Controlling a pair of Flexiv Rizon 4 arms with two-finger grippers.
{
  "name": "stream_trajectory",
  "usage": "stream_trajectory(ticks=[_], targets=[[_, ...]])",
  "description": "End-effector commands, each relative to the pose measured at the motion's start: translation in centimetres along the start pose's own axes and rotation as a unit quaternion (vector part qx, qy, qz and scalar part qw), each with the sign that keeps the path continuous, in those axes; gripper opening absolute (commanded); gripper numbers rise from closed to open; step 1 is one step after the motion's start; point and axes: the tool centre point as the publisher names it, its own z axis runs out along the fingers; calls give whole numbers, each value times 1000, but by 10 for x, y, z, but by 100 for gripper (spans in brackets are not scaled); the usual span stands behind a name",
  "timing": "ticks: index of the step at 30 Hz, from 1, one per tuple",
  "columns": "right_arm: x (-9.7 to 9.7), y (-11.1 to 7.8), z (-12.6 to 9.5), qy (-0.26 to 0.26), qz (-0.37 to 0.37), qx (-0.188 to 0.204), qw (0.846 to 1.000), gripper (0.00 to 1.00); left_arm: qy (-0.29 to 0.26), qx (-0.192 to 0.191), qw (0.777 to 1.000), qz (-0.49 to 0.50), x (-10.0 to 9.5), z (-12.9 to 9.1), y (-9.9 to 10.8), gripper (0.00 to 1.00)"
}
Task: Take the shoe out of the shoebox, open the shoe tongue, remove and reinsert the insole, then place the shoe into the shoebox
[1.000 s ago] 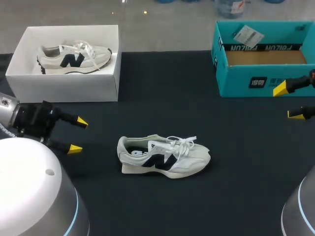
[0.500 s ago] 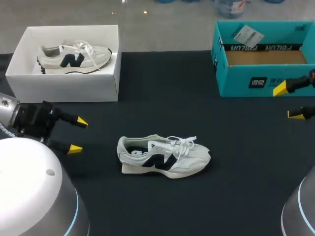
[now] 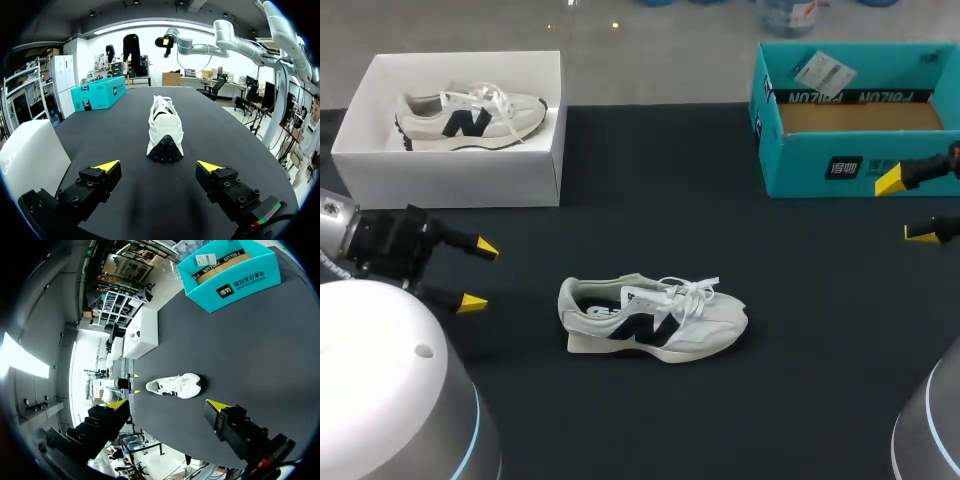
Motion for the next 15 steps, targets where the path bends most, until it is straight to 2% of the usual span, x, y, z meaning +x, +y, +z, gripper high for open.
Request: stream_trajectory(ticks=[1,5,6,9,15], targets=[[0,0,1,-1,1,0,1000,100,0,0,1000,0,0,0,0,100],[0,0,1,-1,1,0,1000,100,-7,-2,1000,-2,1,1,0,100],[0,0,1,-1,1,0,1000,100,-9,15,1000,-8,2,3,1,100],[0,0,1,-1,1,0,1000,100,-22,24,999,-21,6,3,2,100],[0,0,1,-1,1,0,1000,100,5,34,999,-33,18,17,5,100]])
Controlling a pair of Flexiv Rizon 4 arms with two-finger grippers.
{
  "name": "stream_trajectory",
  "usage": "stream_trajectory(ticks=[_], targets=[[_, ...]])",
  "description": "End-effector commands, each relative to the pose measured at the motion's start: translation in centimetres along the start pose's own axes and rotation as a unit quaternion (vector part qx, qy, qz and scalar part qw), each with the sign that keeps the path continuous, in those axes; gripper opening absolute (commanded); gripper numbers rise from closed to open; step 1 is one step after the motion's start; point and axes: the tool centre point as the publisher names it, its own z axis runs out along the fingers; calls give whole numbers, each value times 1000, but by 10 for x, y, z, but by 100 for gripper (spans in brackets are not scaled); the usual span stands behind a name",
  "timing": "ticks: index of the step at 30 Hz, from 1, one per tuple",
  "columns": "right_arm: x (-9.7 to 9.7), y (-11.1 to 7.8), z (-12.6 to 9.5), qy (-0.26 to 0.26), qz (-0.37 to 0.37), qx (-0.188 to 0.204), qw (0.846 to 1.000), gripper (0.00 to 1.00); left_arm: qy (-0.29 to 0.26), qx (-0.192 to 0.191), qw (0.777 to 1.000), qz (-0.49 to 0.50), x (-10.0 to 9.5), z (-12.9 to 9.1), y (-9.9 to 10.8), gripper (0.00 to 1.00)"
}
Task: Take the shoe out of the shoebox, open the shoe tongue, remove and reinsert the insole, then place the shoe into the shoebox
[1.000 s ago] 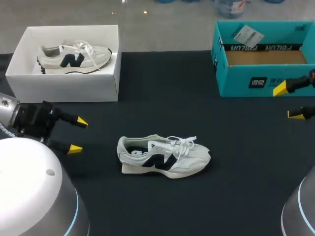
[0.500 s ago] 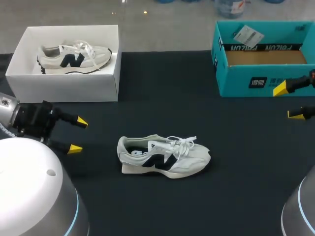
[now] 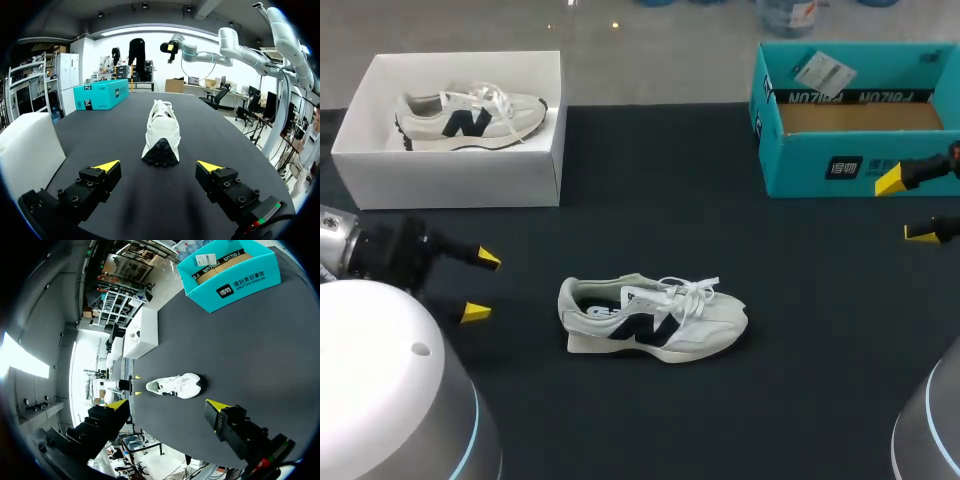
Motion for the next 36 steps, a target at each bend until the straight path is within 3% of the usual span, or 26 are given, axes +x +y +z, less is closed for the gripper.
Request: stream_trajectory(ticks=[1,13,20,36], targets=[[0,0,1,-1,1,0,1000,100,14,4,1000,-4,4,11,4,100],[0,0,1,-1,1,0,1000,100,-7,-25,1000,13,24,66,-1,100],[0,0,1,-1,1,0,1000,100,4,-24,1000,-1,19,89,0,100],[0,0,1,-1,1,0,1000,100,8,-26,999,-19,8,115,5,100]])
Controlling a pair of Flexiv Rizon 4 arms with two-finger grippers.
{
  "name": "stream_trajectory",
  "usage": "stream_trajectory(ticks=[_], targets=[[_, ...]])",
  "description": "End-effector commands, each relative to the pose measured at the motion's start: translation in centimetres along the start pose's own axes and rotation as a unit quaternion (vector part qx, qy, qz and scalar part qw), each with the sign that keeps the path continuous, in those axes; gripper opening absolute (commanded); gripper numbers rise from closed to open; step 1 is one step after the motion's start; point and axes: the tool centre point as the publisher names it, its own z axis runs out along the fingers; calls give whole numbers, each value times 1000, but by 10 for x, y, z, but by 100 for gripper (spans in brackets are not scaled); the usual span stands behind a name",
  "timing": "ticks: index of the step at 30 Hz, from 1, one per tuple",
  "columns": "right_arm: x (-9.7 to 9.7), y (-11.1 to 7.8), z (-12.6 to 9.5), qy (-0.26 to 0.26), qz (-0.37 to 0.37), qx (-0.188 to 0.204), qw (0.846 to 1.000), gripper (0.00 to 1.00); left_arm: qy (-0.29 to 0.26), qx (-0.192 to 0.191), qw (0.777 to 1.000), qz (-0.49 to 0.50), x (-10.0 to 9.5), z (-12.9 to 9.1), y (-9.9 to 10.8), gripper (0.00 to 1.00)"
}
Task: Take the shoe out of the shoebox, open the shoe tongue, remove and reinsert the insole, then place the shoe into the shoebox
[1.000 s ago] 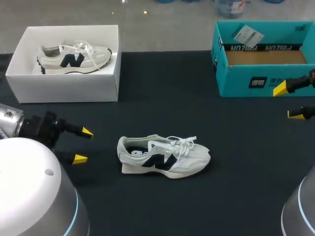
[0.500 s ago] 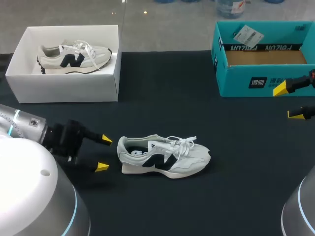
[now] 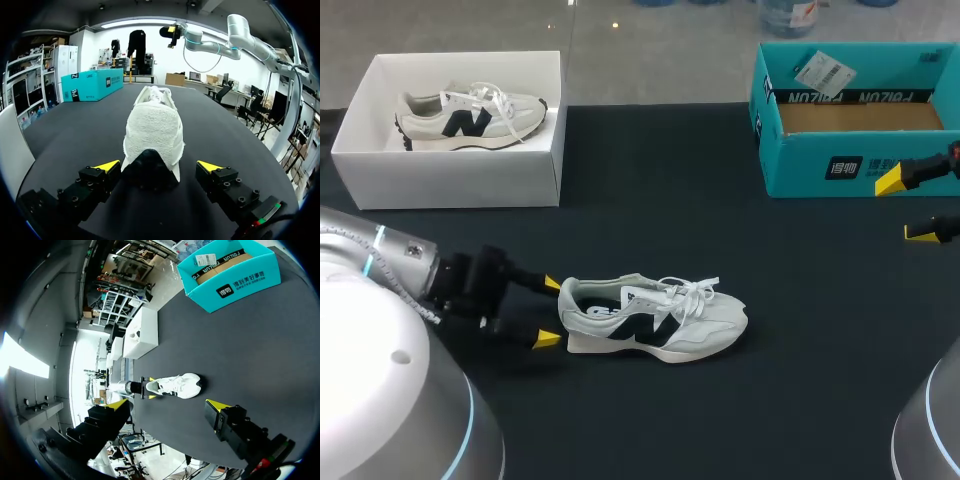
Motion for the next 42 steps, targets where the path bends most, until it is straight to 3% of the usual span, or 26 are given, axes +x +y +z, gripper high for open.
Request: stream_trajectory(ticks=[1,23,33,42], targets=[[0,0,1,-1,1,0,1000,100,7,-2,1000,-1,-4,10,1,100],[0,0,1,-1,1,0,1000,100,23,-9,1000,-5,-3,41,5,100],[0,0,1,-1,1,0,1000,100,-5,-1,1000,-6,-12,38,8,100],[0,0,1,-1,1,0,1000,100,4,-3,1000,-5,-14,42,8,100]])
